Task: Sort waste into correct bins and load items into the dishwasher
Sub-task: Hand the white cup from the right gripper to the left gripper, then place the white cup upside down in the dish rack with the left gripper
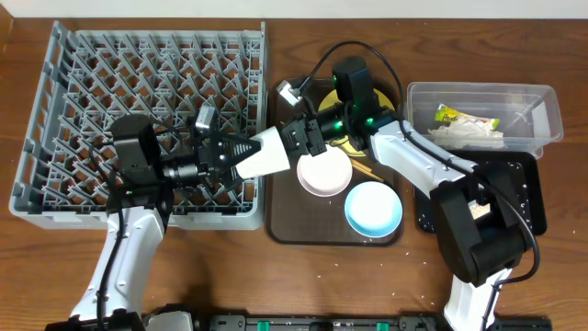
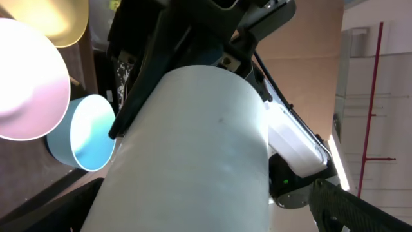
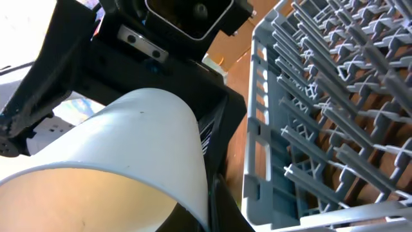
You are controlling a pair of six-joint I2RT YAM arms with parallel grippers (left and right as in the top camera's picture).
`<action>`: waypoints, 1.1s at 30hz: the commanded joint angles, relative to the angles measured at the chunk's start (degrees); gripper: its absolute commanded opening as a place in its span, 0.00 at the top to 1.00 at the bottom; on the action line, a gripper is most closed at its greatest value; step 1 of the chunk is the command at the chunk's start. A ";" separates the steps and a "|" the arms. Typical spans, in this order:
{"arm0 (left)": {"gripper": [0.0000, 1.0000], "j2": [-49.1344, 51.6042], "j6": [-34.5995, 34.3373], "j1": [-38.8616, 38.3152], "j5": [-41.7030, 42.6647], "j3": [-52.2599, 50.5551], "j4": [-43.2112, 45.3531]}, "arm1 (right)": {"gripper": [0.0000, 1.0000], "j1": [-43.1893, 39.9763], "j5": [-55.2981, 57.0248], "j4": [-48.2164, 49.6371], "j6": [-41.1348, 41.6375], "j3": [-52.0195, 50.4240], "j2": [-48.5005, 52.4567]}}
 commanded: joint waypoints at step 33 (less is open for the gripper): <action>0.75 -0.13 1.36 0.26 -0.98 0.74 0.22 | 0.61 1.25 1.07 4.76 5.51 0.33 1.07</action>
